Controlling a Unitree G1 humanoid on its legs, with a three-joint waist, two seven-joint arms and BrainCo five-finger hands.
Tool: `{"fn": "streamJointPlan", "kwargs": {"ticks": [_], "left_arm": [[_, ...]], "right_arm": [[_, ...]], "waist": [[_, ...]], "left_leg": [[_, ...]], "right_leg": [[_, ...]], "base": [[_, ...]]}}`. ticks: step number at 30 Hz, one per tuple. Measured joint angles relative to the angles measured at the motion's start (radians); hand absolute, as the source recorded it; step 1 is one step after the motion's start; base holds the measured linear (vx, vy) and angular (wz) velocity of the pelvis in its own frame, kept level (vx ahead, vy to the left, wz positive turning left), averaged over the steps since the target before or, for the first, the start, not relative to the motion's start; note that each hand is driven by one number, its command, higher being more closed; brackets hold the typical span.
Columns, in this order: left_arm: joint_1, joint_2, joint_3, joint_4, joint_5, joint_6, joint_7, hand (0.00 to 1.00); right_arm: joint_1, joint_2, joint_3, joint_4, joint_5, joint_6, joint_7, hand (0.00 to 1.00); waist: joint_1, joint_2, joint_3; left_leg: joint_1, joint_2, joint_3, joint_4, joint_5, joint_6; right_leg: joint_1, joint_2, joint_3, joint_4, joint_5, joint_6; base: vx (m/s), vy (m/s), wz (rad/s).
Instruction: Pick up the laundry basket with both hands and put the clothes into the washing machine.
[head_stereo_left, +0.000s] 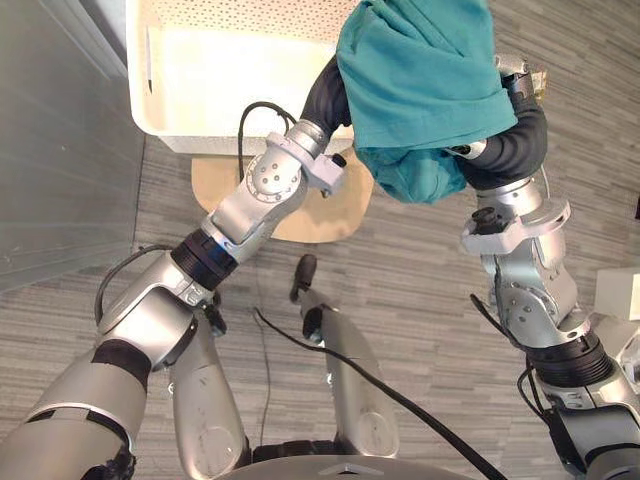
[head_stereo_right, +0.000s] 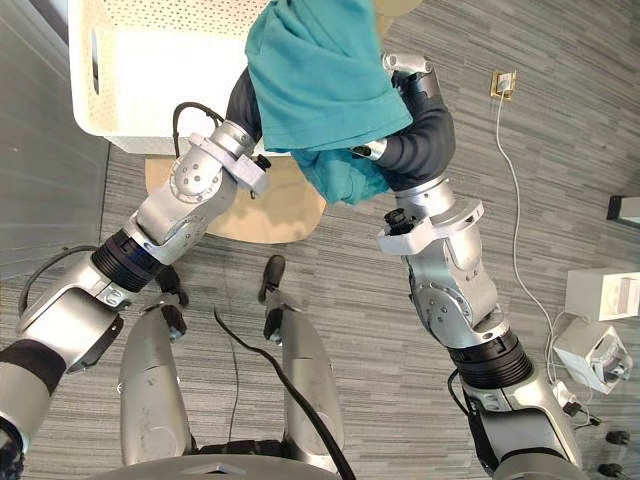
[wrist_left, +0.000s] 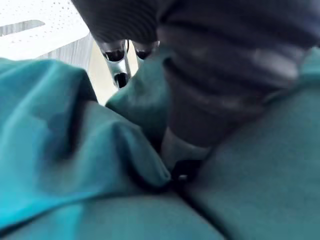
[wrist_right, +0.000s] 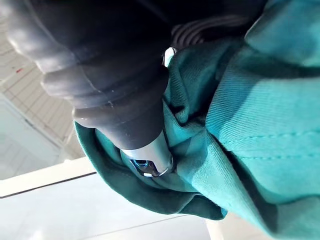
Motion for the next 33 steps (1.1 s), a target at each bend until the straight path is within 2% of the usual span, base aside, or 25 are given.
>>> {"fn": "streamJointPlan", "kwargs": {"ticks": [1,6,12,17,20,22,24,28,31,33], "left_arm": [[0.020,-0.025,0.035,0.000,0.003,-0.002,0.016,1.00],[0.075,-0.057,0.079,-0.031,0.019,-0.011,0.057,1.00],[0.145,-0.078,0.115,-0.042,0.040,-0.011,0.057,1.00],[0.268,-0.090,0.152,-0.108,0.040,-0.011,0.050,1.00],[0.310,-0.098,0.176,-0.114,0.039,-0.011,0.044,1.00],[0.335,-0.098,0.206,-0.114,0.038,-0.011,0.044,1.00],[0.363,-0.098,0.237,-0.114,0.037,-0.010,0.043,1.00],[0.407,-0.100,0.282,-0.117,0.037,-0.007,0.043,1.00],[0.477,-0.103,0.312,-0.134,0.037,-0.006,0.031,1.00],[0.581,-0.105,0.341,-0.180,0.035,-0.006,0.017,1.00]], "right_arm": [[0.000,0.001,0.013,-0.014,0.000,0.000,0.000,0.00],[0.008,0.039,0.034,-0.027,-0.004,0.002,0.000,0.00],[0.054,0.043,0.035,-0.021,-0.041,0.027,-0.008,0.00],[0.113,0.057,0.033,0.017,-0.042,0.038,-0.009,0.00],[0.141,0.059,0.005,0.063,-0.043,0.072,-0.010,0.00],[0.142,0.063,-0.004,0.089,-0.044,0.077,-0.010,0.00],[0.148,0.109,-0.055,0.096,-0.076,0.093,-0.016,0.00],[0.159,0.171,-0.142,0.101,-0.082,0.094,-0.040,0.00],[0.201,0.202,-0.180,0.104,-0.102,0.094,-0.042,0.00],[0.267,0.234,-0.209,0.106,-0.123,0.098,-0.043,0.00]], "waist": [[0.000,0.000,0.000],[0.002,0.000,0.000],[0.011,0.001,-0.001],[0.006,0.018,-0.009],[0.014,0.035,-0.019],[0.013,0.049,-0.026],[0.015,0.059,-0.031],[0.012,0.066,-0.044],[0.008,0.067,-0.074],[0.006,0.077,-0.118]], "left_leg": [[0.000,0.000,0.000,0.000,0.000,0.000],[0.000,-0.002,-0.001,0.000,0.001,0.002],[0.017,-0.007,-0.003,-0.003,0.003,0.004],[0.051,-0.032,0.000,-0.028,0.000,0.005],[0.053,-0.040,0.001,-0.037,0.001,0.006],[0.055,-0.042,0.002,-0.038,0.004,0.013],[0.071,-0.045,0.007,-0.040,0.003,0.014],[0.121,-0.051,0.012,-0.045,-0.004,0.013],[0.167,-0.054,0.020,-0.050,-0.022,0.005],[0.226,-0.056,0.033,-0.058,-0.043,-0.006]], "right_leg": [[0.000,0.000,0.000,0.001,0.000,0.000],[0.000,-0.002,-0.001,0.004,0.000,0.000],[0.016,-0.007,-0.003,0.007,-0.003,0.000],[0.044,-0.022,-0.003,-0.005,-0.018,0.005],[0.050,-0.025,-0.004,-0.019,-0.013,0.011],[0.056,-0.024,-0.004,-0.031,-0.006,0.013],[0.070,-0.026,-0.001,-0.029,0.004,0.018],[0.111,-0.031,0.003,-0.026,-0.007,0.025],[0.146,-0.034,0.012,-0.026,-0.026,0.032],[0.196,-0.034,0.025,-0.032,-0.042,0.032]], "base": [[0.00,0.000,0.00],[0.00,0.000,0.00],[0.00,-0.001,0.01],[0.01,0.007,0.08],[0.01,0.005,0.04],[0.02,0.001,0.00],[0.07,-0.004,-0.03],[0.04,-0.009,-0.01],[0.03,-0.003,-0.05],[0.07,0.008,-0.11]]}}
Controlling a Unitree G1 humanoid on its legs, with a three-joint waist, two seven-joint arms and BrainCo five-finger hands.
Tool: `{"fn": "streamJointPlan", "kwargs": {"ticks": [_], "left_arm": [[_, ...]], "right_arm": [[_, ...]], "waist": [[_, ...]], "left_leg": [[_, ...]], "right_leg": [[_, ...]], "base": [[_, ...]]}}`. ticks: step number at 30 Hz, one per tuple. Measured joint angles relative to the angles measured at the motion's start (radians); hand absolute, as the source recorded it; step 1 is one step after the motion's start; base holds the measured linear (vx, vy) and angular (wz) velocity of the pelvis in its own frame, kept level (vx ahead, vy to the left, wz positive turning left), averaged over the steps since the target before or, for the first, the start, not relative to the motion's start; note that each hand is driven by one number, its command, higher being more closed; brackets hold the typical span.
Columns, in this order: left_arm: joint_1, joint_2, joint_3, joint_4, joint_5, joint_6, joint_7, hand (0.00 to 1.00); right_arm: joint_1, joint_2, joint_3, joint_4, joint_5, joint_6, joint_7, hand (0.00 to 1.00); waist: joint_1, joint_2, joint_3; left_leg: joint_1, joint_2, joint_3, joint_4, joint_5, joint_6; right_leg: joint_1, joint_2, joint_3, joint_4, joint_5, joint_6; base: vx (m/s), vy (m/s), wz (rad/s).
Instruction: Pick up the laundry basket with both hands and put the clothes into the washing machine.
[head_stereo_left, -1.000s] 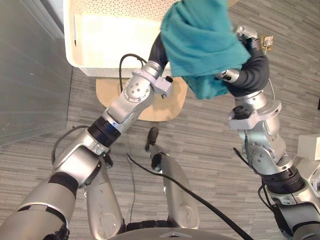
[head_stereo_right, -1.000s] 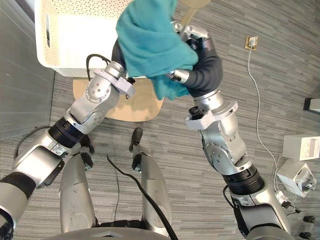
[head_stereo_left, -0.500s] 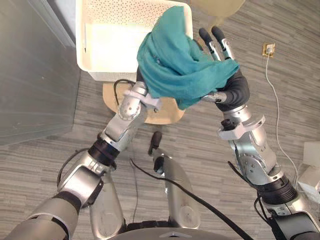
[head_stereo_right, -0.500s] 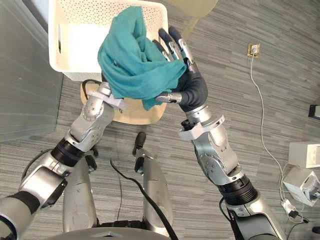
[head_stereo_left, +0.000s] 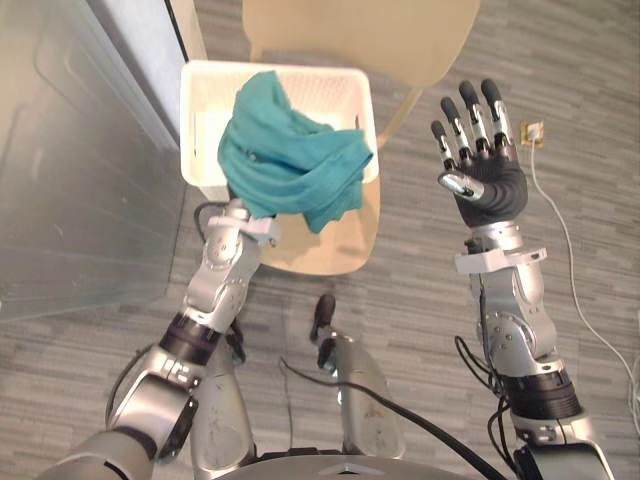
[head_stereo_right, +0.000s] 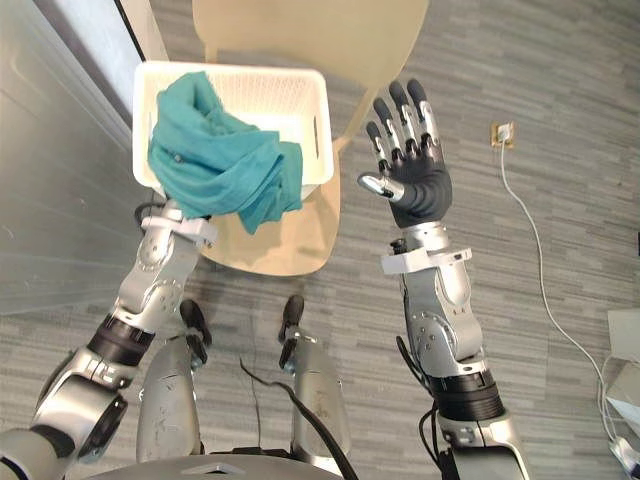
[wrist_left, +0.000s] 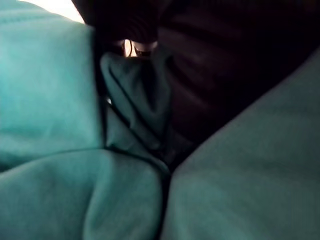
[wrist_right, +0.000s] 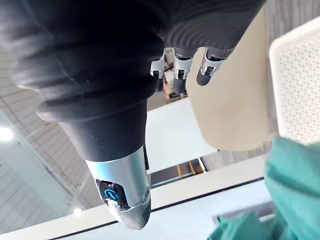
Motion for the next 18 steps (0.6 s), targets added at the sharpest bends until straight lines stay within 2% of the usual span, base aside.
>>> {"fn": "streamJointPlan", "kwargs": {"ticks": [4,8,9,13,14,15,16,17,18], "left_arm": [[0.159,-0.004,0.021,-0.075,-0.009,0.000,-0.026,1.00],[0.339,-0.038,0.108,-0.168,-0.019,0.001,-0.054,1.00],[0.398,-0.053,0.143,-0.199,-0.019,0.001,-0.056,1.00],[0.503,-0.082,0.217,-0.252,-0.018,0.004,-0.057,1.00],[0.511,-0.090,0.228,-0.252,-0.017,0.004,-0.052,1.00],[0.524,-0.093,0.245,-0.252,-0.017,0.004,-0.049,1.00],[0.541,-0.095,0.270,-0.251,-0.017,0.004,-0.047,1.00],[0.541,-0.097,0.278,-0.249,-0.017,0.004,-0.047,1.00],[0.555,-0.122,0.279,-0.249,-0.017,0.004,-0.046,1.00]], "right_arm": [[0.124,0.097,-0.086,0.030,-0.066,0.003,-0.007,0.00],[0.265,0.208,-0.164,0.036,-0.175,0.022,-0.043,0.00],[0.300,0.241,-0.195,0.055,-0.239,0.031,-0.055,0.00],[0.359,0.338,-0.370,0.245,-0.370,0.059,-0.128,0.00],[0.364,0.357,-0.422,0.310,-0.411,0.071,-0.169,0.00],[0.370,0.368,-0.450,0.355,-0.447,0.086,-0.198,0.00],[0.379,0.390,-0.487,0.411,-0.507,0.100,-0.228,0.00],[0.375,0.399,-0.513,0.434,-0.547,0.109,-0.247,0.00],[0.379,0.400,-0.548,0.475,-0.633,0.134,-0.285,0.00]], "waist": [[-0.006,0.023,-0.070],[-0.007,0.040,-0.120],[-0.008,0.042,-0.129],[-0.017,0.041,-0.196],[-0.017,0.044,-0.202],[-0.018,0.044,-0.213],[-0.018,0.032,-0.229],[-0.019,0.030,-0.229],[-0.018,0.033,-0.230]], "left_leg": [[0.089,-0.001,0.000,-0.010,-0.023,-0.013],[0.182,-0.002,-0.004,-0.028,-0.036,-0.020],[0.216,-0.004,-0.008,-0.051,-0.034,-0.025],[0.247,-0.048,-0.081,-0.173,0.031,-0.039],[0.247,-0.049,-0.107,-0.204,0.055,-0.024],[0.257,-0.053,-0.112,-0.250,0.074,-0.022],[0.270,-0.055,-0.080,-0.274,0.080,-0.011],[0.245,-0.036,-0.055,-0.180,0.037,0.028],[0.222,-0.008,-0.026,0.029,-0.053,0.068]], "right_leg": [[0.091,0.003,-0.002,-0.015,-0.024,0.011],[0.189,0.008,-0.010,-0.026,-0.043,0.017],[0.228,0.011,-0.020,-0.047,-0.043,0.018],[0.289,0.002,-0.107,-0.093,-0.057,0.014],[0.298,0.001,-0.141,-0.072,-0.071,0.007],[0.298,-0.001,-0.160,-0.063,-0.069,0.005],[0.305,-0.021,-0.187,-0.090,-0.061,-0.003],[0.311,-0.025,-0.198,-0.098,-0.058,-0.007],[0.328,-0.034,-0.213,-0.106,-0.053,-0.007]], "base": [[0.11,0.007,0.01],[0.11,-0.010,0.06],[0.10,-0.028,0.15],[0.08,-0.050,0.67],[0.04,-0.072,0.88],[0.04,-0.064,0.76],[0.02,-0.031,0.48],[0.01,-0.009,0.41],[-0.01,0.030,0.33]]}}
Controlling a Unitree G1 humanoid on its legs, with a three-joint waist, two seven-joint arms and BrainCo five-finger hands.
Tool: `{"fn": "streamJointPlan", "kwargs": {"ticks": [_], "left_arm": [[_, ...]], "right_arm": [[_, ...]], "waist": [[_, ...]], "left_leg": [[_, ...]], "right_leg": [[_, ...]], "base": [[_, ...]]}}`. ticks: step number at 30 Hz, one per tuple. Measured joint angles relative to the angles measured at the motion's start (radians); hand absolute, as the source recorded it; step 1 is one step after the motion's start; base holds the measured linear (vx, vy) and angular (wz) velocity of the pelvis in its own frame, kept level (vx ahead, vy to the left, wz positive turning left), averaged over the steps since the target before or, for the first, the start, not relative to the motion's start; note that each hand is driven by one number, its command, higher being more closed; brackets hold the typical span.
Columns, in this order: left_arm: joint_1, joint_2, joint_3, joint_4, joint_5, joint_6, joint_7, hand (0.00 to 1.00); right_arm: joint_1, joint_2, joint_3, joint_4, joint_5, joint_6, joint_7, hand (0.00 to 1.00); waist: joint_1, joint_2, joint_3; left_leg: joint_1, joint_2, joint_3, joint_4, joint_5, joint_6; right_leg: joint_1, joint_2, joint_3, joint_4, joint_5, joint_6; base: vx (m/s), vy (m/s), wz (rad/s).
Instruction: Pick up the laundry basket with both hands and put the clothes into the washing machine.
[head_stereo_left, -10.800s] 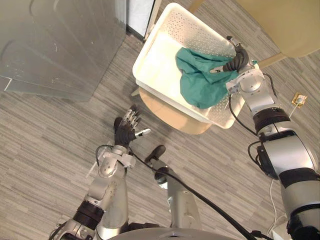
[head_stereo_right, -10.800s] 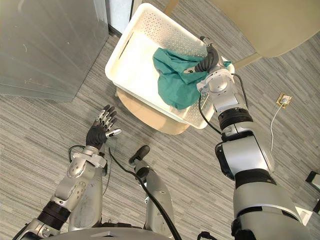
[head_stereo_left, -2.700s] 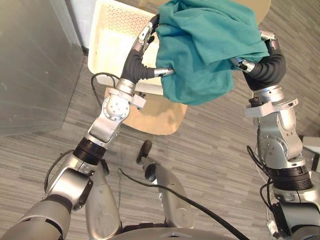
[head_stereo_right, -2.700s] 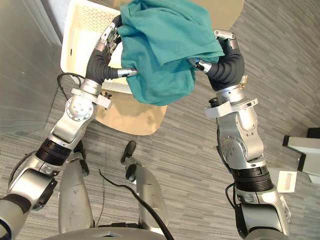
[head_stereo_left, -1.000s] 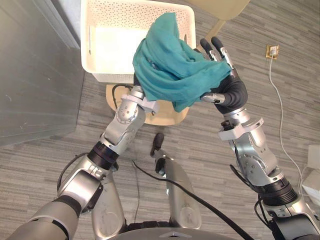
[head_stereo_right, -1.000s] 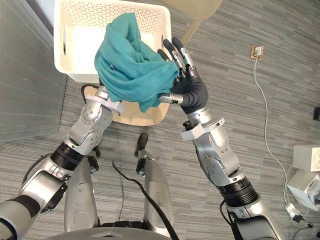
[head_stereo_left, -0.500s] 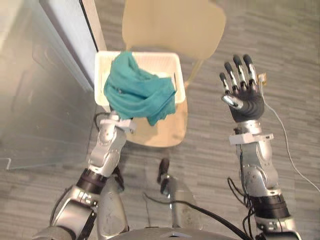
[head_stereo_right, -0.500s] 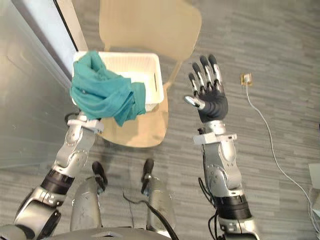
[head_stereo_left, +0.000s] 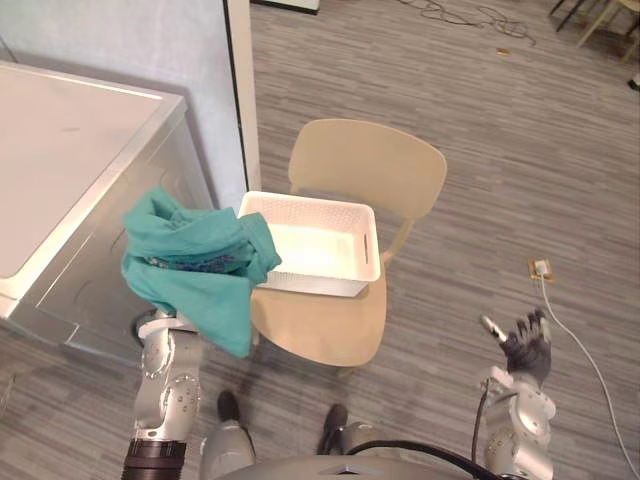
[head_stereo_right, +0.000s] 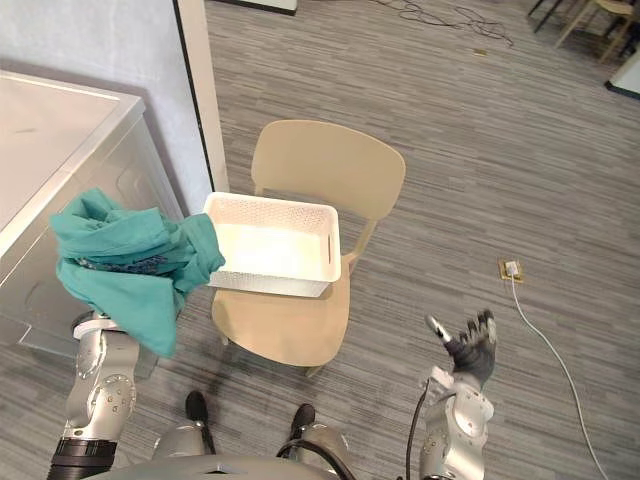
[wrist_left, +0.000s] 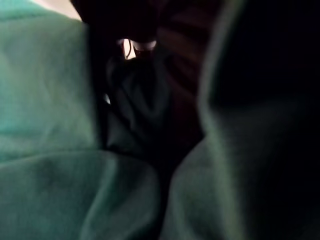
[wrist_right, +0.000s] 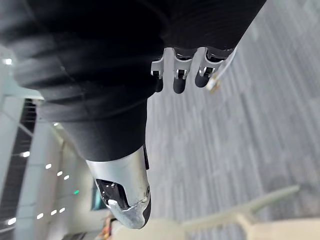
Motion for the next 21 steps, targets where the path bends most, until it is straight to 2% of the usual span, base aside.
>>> {"fn": "streamJointPlan", "kwargs": {"ticks": [1,2,3,4,5,6,7,8,10,12,13,14,15,16,18,20,21], "left_arm": [[0.025,-0.020,-0.010,0.000,0.001,0.001,-0.004,1.00],[0.037,-0.031,-0.017,0.001,0.001,0.003,-0.005,1.00],[0.054,-0.048,-0.037,0.003,0.002,0.005,-0.006,1.00],[0.053,-0.062,-0.050,0.005,0.008,0.006,-0.008,1.00],[0.050,-0.071,-0.050,0.005,0.014,0.006,-0.008,1.00],[0.045,-0.079,-0.050,0.006,0.020,0.006,-0.007,1.00],[0.045,-0.077,-0.050,0.006,0.020,0.006,-0.007,1.00],[0.044,-0.065,-0.045,0.019,0.020,0.005,-0.007,1.00],[0.046,-0.042,-0.042,0.066,0.022,0.006,-0.006,1.00],[0.046,-0.027,-0.047,0.089,0.041,0.013,-0.007,1.00],[0.046,-0.024,-0.046,0.089,0.041,0.014,-0.008,1.00],[0.051,-0.022,-0.041,0.089,0.041,0.014,-0.009,1.00],[0.053,-0.022,-0.042,0.089,0.041,0.014,-0.009,1.00],[0.057,-0.025,-0.046,0.089,0.041,0.014,-0.010,1.00],[0.058,-0.028,-0.083,0.089,0.041,0.014,-0.013,1.00],[0.058,-0.035,-0.123,0.090,0.041,0.016,-0.015,1.00],[0.059,-0.044,-0.145,0.090,0.041,0.016,-0.024,1.00]], "right_arm": [[0.015,-0.003,-0.026,0.031,-0.124,0.039,-0.036,0.00],[0.026,-0.005,-0.038,0.043,-0.194,0.058,-0.051,0.00],[0.050,-0.012,-0.072,0.094,-0.309,0.087,-0.079,0.00],[0.058,-0.014,-0.117,0.181,-0.379,0.116,-0.104,0.00],[0.058,-0.015,-0.143,0.227,-0.395,0.127,-0.107,0.00],[0.059,-0.010,-0.192,0.331,-0.414,0.140,-0.106,0.00],[0.061,-0.003,-0.211,0.387,-0.417,0.145,-0.105,0.00],[0.061,0.025,-0.240,0.538,-0.407,0.151,-0.100,0.00],[0.064,0.051,-0.297,0.680,-0.352,0.155,-0.079,0.00],[0.083,0.073,-0.316,0.769,-0.282,0.159,-0.049,0.00],[0.088,0.083,-0.315,0.802,-0.245,0.159,-0.028,0.00],[0.086,0.091,-0.285,0.845,-0.177,0.161,0.012,0.00],[0.079,0.099,-0.267,0.847,-0.158,0.162,0.023,0.00],[0.083,0.114,-0.240,0.845,-0.125,0.159,0.038,0.00],[0.081,0.150,-0.183,0.849,-0.067,0.144,0.075,0.00],[0.078,0.151,-0.168,0.845,-0.051,0.140,0.097,0.00],[0.078,0.151,-0.168,0.845,-0.047,0.133,0.097,0.00]], "waist": [[-0.006,0.011,-0.009],[-0.013,0.015,-0.014],[-0.025,0.041,-0.050],[-0.042,0.059,-0.070],[-0.044,0.063,-0.072],[-0.045,0.067,-0.078],[-0.045,0.064,-0.086],[-0.037,0.030,-0.089],[-0.023,0.005,-0.077],[-0.016,-0.004,-0.075],[-0.012,-0.011,-0.075],[-0.010,-0.007,-0.072],[-0.011,-0.011,-0.072],[-0.008,-0.020,-0.075],[0.004,-0.042,-0.087],[0.005,-0.053,-0.094],[0.005,-0.058,-0.100]], "left_leg": [[0.021,0.022,-0.003,0.130,-0.057,-0.011],[0.038,0.035,-0.007,0.166,-0.078,-0.020],[0.060,0.053,-0.016,0.184,-0.109,-0.039],[0.081,0.052,-0.034,0.145,-0.133,-0.067],[0.093,0.041,-0.037,0.106,-0.148,-0.088],[0.098,0.007,-0.031,0.034,-0.177,-0.114],[0.098,-0.013,-0.033,-0.001,-0.187,-0.124],[0.094,-0.073,-0.034,-0.048,-0.178,-0.112],[0.068,-0.108,-0.055,-0.028,-0.178,-0.108],[0.031,-0.117,-0.074,0.013,-0.189,-0.087],[0.015,-0.120,-0.084,0.027,-0.194,-0.071],[0.013,-0.119,-0.087,0.022,-0.192,-0.033],[0.019,-0.119,-0.096,0.013,-0.189,-0.026],[0.030,-0.122,-0.111,-0.007,-0.179,-0.028],[0.038,-0.153,-0.148,-0.090,-0.122,-0.033],[0.030,-0.196,-0.186,-0.148,-0.078,-0.033],[0.018,-0.228,-0.213,-0.176,-0.054,-0.030]], "right_leg": [[0.023,-0.004,-0.009,-0.008,0.004,0.002],[0.031,-0.005,-0.019,-0.013,0.007,0.005],[0.030,-0.010,-0.042,-0.016,0.015,0.016],[0.028,-0.025,-0.070,-0.012,0.027,0.033],[0.026,-0.037,-0.083,-0.012,0.037,0.038],[0.017,-0.057,-0.097,-0.018,0.061,0.049],[0.009,-0.069,-0.102,-0.024,0.072,0.058],[-0.006,-0.110,-0.111,-0.044,0.113,0.055],[0.000,-0.136,-0.112,-0.063,0.171,0.047],[0.001,-0.145,-0.100,-0.061,0.215,0.027],[-0.003,-0.143,-0.059,-0.059,0.240,0.025],[-0.011,-0.127,0.065,-0.007,0.195,0.036],[-0.013,-0.111,0.110,0.051,0.140,0.056],[-0.012,-0.079,0.158,0.123,0.068,0.064],[-0.005,0.006,0.258,0.223,-0.079,0.067],[0.013,0.055,0.321,0.216,-0.155,0.075],[0.033,0.073,0.344,0.168,-0.190,0.068]], "base": [[-0.02,0.015,0.31],[-0.01,0.150,0.41],[0.02,0.226,0.66],[0.02,0.294,0.72],[-0.02,0.337,0.76],[-0.06,0.302,0.57],[-0.09,0.375,0.69],[-0.12,0.331,0.51],[-0.18,0.354,0.50],[-0.18,0.239,0.43],[-0.18,0.194,0.29],[-0.17,0.154,0.27],[-0.13,0.110,0.26],[-0.09,0.043,0.27],[-0.11,0.021,0.47],[-0.09,-0.061,0.77],[-0.08,-0.100,1.02]]}}
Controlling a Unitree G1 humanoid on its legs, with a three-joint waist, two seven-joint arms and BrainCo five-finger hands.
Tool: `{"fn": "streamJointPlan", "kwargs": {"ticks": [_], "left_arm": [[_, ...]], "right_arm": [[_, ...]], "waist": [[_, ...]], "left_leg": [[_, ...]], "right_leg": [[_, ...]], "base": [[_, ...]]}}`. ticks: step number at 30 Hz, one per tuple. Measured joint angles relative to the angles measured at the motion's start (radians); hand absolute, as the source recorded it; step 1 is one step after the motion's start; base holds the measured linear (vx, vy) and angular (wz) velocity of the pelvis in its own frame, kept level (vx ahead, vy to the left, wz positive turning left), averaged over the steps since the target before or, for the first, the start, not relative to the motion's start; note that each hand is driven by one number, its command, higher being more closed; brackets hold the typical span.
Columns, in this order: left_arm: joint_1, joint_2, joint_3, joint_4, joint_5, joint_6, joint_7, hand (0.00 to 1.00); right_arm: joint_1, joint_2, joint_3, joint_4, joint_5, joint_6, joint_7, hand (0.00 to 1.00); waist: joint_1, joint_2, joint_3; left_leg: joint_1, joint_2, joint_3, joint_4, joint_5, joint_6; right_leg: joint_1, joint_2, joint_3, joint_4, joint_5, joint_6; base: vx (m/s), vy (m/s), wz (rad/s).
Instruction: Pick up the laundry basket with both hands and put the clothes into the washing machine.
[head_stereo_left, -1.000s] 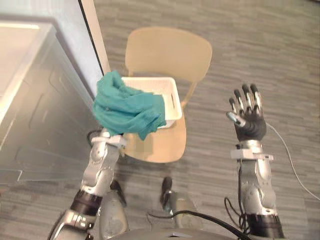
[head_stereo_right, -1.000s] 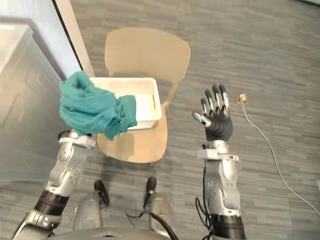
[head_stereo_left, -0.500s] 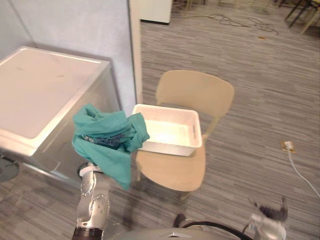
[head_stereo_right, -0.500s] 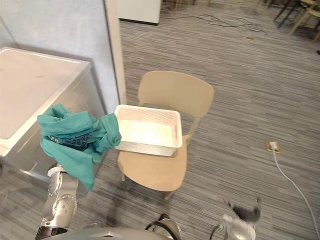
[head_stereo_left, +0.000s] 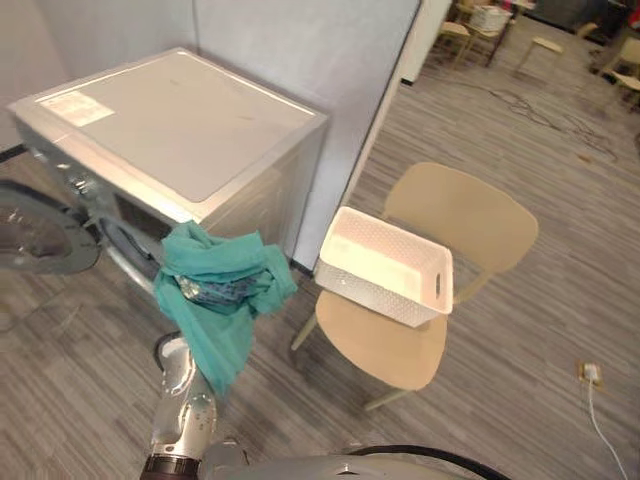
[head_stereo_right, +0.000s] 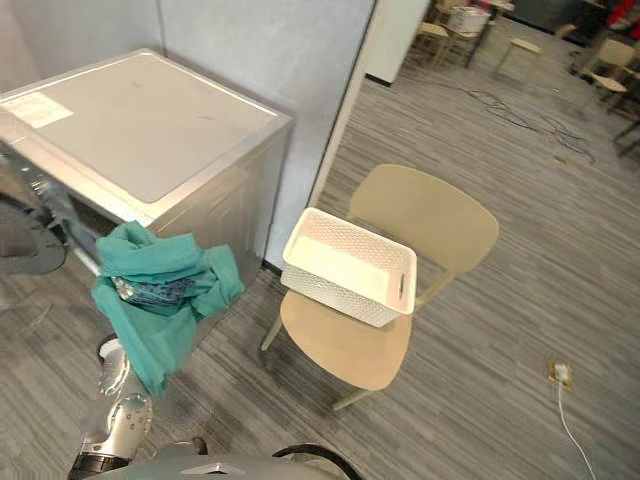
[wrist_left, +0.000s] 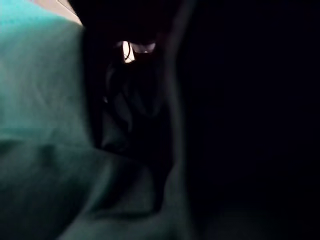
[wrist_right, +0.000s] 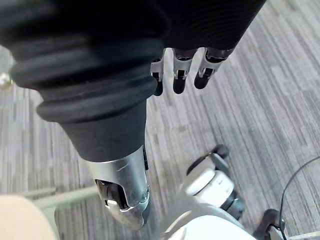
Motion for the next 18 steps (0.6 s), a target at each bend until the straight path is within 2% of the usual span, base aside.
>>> {"fn": "streamJointPlan", "kwargs": {"ticks": [1,3,4,6,7,8,9,10,11,12,13,14,15,16,17,18], "left_arm": [[0.005,-0.006,-0.024,0.000,0.000,0.000,-0.011,1.00],[0.018,-0.019,-0.033,0.004,0.000,0.003,-0.020,1.00],[0.036,-0.026,-0.037,0.003,0.000,0.004,-0.021,1.00],[0.040,-0.026,-0.053,0.000,0.000,0.004,-0.021,1.00],[0.046,-0.027,-0.064,-0.014,-0.001,0.005,-0.023,1.00],[0.050,-0.033,-0.067,-0.021,-0.001,0.005,-0.026,1.00],[0.050,-0.050,-0.064,-0.021,-0.001,0.005,-0.025,1.00],[0.050,-0.051,-0.055,-0.019,-0.002,0.005,-0.025,1.00],[0.050,-0.051,-0.050,-0.019,-0.002,0.006,-0.026,1.00],[0.045,-0.050,-0.053,-0.018,-0.002,0.006,-0.029,1.00],[0.042,-0.051,-0.057,-0.016,-0.002,0.008,-0.039,1.00],[0.042,-0.056,-0.058,-0.013,-0.002,0.008,-0.047,1.00],[0.046,-0.058,-0.060,-0.003,-0.002,0.010,-0.046,1.00],[0.045,-0.057,-0.060,0.001,-0.002,0.012,-0.044,1.00],[0.047,-0.046,-0.064,0.005,-0.002,0.012,-0.044,1.00],[0.047,-0.037,-0.067,0.012,-0.002,0.012,-0.043,1.00]], "right_arm": [[-0.002,-0.001,0.020,0.001,0.000,-0.007,-0.004,0.00],[-0.029,-0.013,0.097,-0.007,0.001,-0.015,-0.007,0.00],[-0.040,-0.042,0.200,-0.027,-0.027,-0.021,-0.016,0.00],[-0.048,-0.049,0.241,-0.046,-0.053,-0.028,-0.026,0.00],[-0.058,-0.055,0.267,-0.052,-0.078,-0.033,-0.031,0.00],[-0.057,-0.062,0.285,-0.077,-0.102,-0.035,-0.032,0.00],[-0.061,-0.071,0.316,-0.082,-0.108,-0.041,-0.034,0.00],[-0.069,-0.074,0.333,-0.082,-0.117,-0.040,-0.035,0.00],[-0.076,-0.077,0.356,-0.089,-0.139,-0.040,-0.038,0.00],[-0.077,-0.077,0.354,-0.089,-0.141,-0.041,-0.040,0.00],[-0.078,-0.084,0.351,-0.080,-0.141,-0.041,-0.040,0.00],[-0.082,-0.093,0.351,-0.070,-0.142,-0.039,-0.039,0.00],[-0.103,-0.105,0.351,-0.029,-0.142,-0.036,-0.040,0.00],[-0.110,-0.105,0.347,-0.011,-0.142,-0.035,-0.039,0.00],[-0.116,-0.111,0.348,0.015,-0.142,-0.037,-0.038,0.00],[-0.123,-0.121,0.344,0.043,-0.142,-0.037,-0.035,0.00]], "waist": [[0.008,-0.011,-0.014],[0.018,-0.001,-0.013],[0.034,0.006,-0.013],[0.049,0.006,-0.013],[0.046,0.010,-0.009],[0.047,0.018,-0.004],[0.054,0.025,-0.003],[0.059,0.020,-0.004],[0.063,0.015,-0.007],[0.061,0.012,-0.007],[0.059,0.020,-0.013],[0.064,0.040,-0.024],[0.051,0.037,-0.029],[0.043,0.039,-0.028],[0.045,0.039,-0.030],[0.055,0.038,-0.028]], "left_leg": [[-0.023,-0.040,-0.022,-0.032,0.036,0.002],[-0.033,-0.060,-0.067,-0.091,0.098,0.000],[-0.039,-0.071,-0.100,-0.123,0.154,0.010],[-0.053,-0.074,-0.106,-0.124,0.175,0.015],[-0.086,-0.066,-0.025,-0.087,0.178,0.059],[-0.099,-0.043,0.093,-0.055,0.147,0.114],[-0.091,-0.002,0.287,-0.024,0.073,0.206],[-0.075,0.013,0.352,-0.021,0.052,0.208],[-0.040,0.035,0.479,-0.020,0.008,0.237],[-0.029,0.048,0.537,-0.007,-0.010,0.227],[-0.034,0.056,0.558,0.020,-0.008,0.203],[-0.052,0.040,0.538,0.055,0.006,0.130],[-0.052,-0.017,0.476,0.046,0.038,0.113],[-0.061,-0.040,0.449,0.043,0.045,0.110],[-0.081,-0.083,0.397,0.039,0.047,0.096],[-0.093,-0.114,0.365,0.047,0.009,0.111]], "right_leg": [[0.021,-0.008,0.023,-0.083,-0.030,-0.013],[0.022,-0.002,0.014,-0.119,-0.029,-0.020],[0.016,-0.003,-0.031,-0.107,-0.030,-0.021],[0.018,-0.006,-0.072,-0.097,-0.032,-0.022],[0.032,-0.015,-0.140,-0.090,-0.033,-0.022],[0.039,-0.014,-0.183,-0.072,-0.034,-0.023],[0.051,-0.010,-0.214,-0.049,-0.043,-0.034],[0.057,-0.016,-0.226,-0.038,-0.046,-0.038],[0.074,-0.035,-0.250,-0.035,-0.045,-0.038],[0.084,-0.052,-0.271,-0.036,-0.046,-0.039],[0.100,-0.062,-0.297,-0.040,-0.052,-0.042],[0.120,-0.080,-0.343,-0.043,-0.071,-0.029],[0.139,-0.099,-0.385,-0.048,-0.098,-0.031],[0.146,-0.112,-0.397,-0.069,-0.095,-0.033],[0.176,-0.123,-0.434,-0.111,-0.093,-0.025],[0.188,-0.146,-0.477,-0.117,-0.099,-0.010]], "base": [[-0.06,-0.104,1.03],[-0.04,-0.095,0.88],[-0.02,-0.092,0.76],[-0.03,-0.068,0.92],[-0.05,-0.017,1.31],[-0.04,0.034,1.53],[0.00,0.050,1.04],[0.08,0.071,0.99],[0.16,0.091,0.98],[0.18,0.111,1.27],[0.18,0.141,1.34],[0.19,0.207,1.56],[0.16,0.177,1.47],[0.11,0.192,1.57],[0.03,0.169,1.37],[0.07,0.208,1.06]]}}
